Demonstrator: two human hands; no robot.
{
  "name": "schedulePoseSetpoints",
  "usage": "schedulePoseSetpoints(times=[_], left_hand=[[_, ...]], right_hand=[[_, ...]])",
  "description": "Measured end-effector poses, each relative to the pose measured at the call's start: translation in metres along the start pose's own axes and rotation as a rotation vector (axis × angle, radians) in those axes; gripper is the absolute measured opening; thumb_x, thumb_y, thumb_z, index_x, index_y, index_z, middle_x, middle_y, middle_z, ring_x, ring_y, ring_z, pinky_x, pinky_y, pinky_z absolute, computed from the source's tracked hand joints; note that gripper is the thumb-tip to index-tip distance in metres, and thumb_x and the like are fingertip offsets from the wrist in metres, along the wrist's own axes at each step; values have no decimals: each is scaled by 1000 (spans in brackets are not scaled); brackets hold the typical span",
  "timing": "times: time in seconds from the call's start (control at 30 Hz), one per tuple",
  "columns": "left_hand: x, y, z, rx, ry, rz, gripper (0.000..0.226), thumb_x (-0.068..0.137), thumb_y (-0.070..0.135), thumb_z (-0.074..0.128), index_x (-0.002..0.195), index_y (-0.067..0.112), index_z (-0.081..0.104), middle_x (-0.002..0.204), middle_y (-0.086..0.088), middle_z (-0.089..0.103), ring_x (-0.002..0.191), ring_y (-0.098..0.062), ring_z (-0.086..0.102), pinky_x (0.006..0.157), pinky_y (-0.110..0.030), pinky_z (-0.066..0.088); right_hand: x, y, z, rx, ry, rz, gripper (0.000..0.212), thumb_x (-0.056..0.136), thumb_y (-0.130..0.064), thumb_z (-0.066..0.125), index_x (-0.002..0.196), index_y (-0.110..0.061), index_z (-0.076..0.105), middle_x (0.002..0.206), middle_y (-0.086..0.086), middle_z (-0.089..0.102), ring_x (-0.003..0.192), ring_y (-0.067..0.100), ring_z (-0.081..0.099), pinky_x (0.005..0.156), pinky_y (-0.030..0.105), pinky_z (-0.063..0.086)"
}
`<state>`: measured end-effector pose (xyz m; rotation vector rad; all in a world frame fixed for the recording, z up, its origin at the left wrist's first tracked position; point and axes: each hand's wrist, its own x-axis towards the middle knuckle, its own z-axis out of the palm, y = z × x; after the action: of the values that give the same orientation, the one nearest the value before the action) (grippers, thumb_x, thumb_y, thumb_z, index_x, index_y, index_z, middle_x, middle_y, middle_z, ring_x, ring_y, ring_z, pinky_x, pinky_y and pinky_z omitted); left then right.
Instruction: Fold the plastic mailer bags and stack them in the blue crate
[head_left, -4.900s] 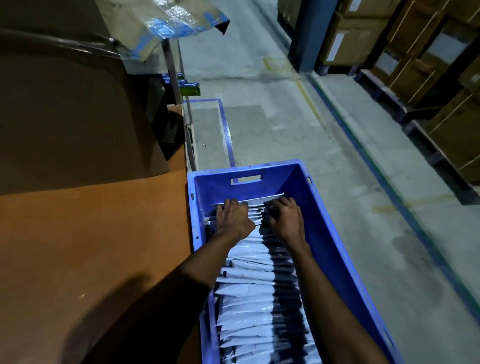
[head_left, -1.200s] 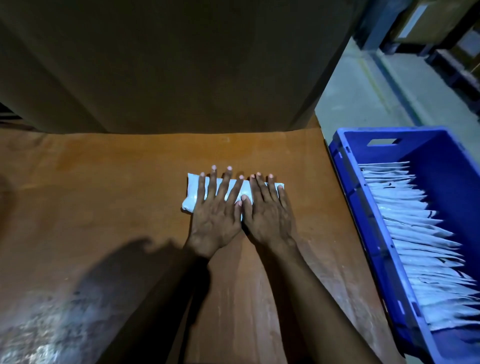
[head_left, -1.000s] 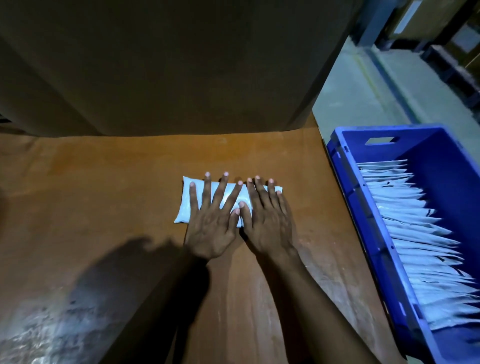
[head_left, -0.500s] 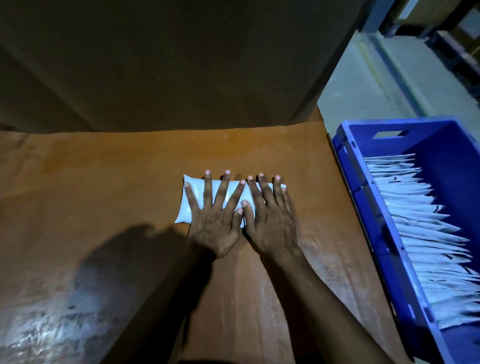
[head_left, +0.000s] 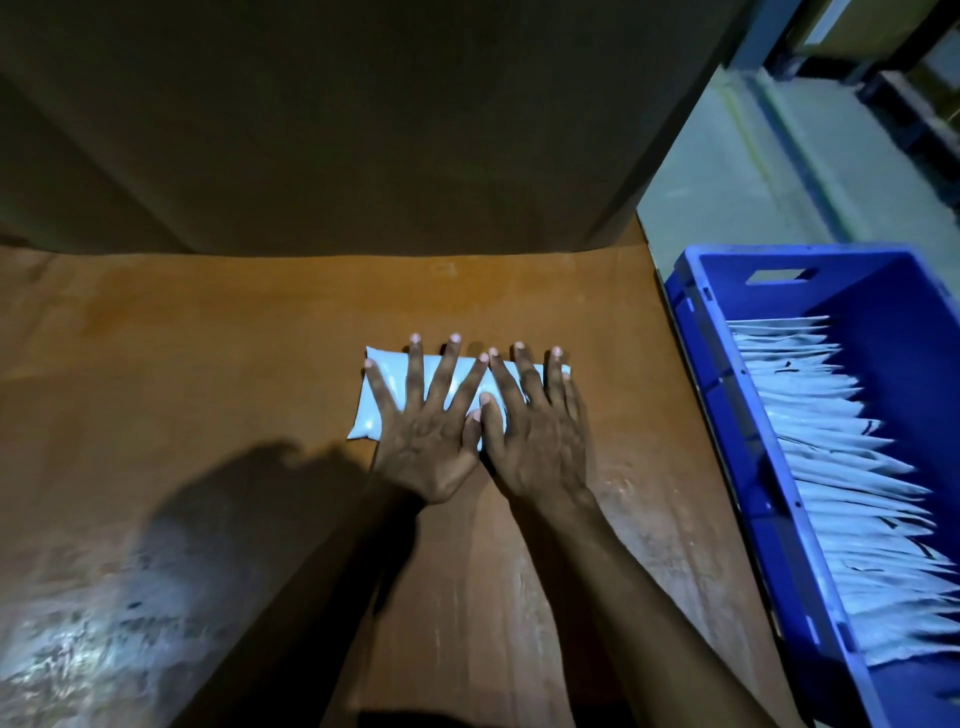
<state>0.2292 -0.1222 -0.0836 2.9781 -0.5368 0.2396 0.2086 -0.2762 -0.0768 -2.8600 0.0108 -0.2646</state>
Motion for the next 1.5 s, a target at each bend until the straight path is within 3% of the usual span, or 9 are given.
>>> schedulePoseSetpoints(times=[0.17,0.57,0.7,0.8,0.87,1.07,1.2,1.33,1.5], left_hand=[[1,-5,12,25,-19,-1,66,104,49,27,166,31,14,174,-5,7,158,-46,2,108,-86,9],[7,-3,-12,-12,-289,-57,63,100,58,-3,156,45,-29,165,8,-38,146,-32,-45,108,-82,-10],[-13,6,-22,-71,-120,-144,59,106,55,19,163,43,12,174,0,-2,159,-33,-10,114,-78,-2],[-42,17,-24,-74,56,-198,43,102,44,42,142,38,56,160,-2,39,148,-30,29,110,-71,23],[-49,21,-24,-97,92,-197,34,99,41,50,130,37,64,154,1,44,138,-28,36,104,-64,32],[-62,35,-35,-127,55,-137,35,98,45,41,124,41,64,154,-1,41,137,-30,40,98,-54,33],[-70,52,-36,-73,127,-11,42,94,29,52,134,32,64,158,-4,46,149,-32,37,117,-62,23],[-35,65,-30,-97,91,64,54,105,31,37,157,21,43,168,-5,31,158,-32,17,126,-54,14],[-19,56,-8,-60,-4,22,63,108,43,23,165,18,21,173,-1,14,160,-32,4,123,-66,14]], right_hand=[[-1,2,0,-14,-20,-25,58,108,-46,33,164,-30,30,172,2,24,161,33,-1,128,51,14],[7,-3,-17,-36,-202,-30,62,108,-54,19,166,-35,16,175,-2,9,161,27,-11,130,48,3],[4,10,-26,169,-209,-31,61,108,-56,30,164,-33,28,175,-3,11,161,25,-4,128,45,1],[-29,17,-36,306,78,84,49,99,-52,50,140,-28,65,152,-1,52,145,24,40,117,46,32],[-47,20,-35,333,104,96,43,93,-56,57,126,-33,73,138,-8,58,131,17,47,106,42,38],[-76,44,-43,245,155,36,19,96,-32,73,114,-32,78,127,-13,64,116,17,57,98,37,44],[-85,41,-55,191,192,74,18,101,-34,65,110,-29,80,123,-10,68,115,16,55,97,31,36],[-50,28,-45,316,100,11,43,101,-30,45,134,-17,69,140,2,64,132,24,55,114,38,41],[-28,32,-33,343,-121,14,65,96,-33,38,157,-12,45,164,5,41,157,21,26,129,33,19]])
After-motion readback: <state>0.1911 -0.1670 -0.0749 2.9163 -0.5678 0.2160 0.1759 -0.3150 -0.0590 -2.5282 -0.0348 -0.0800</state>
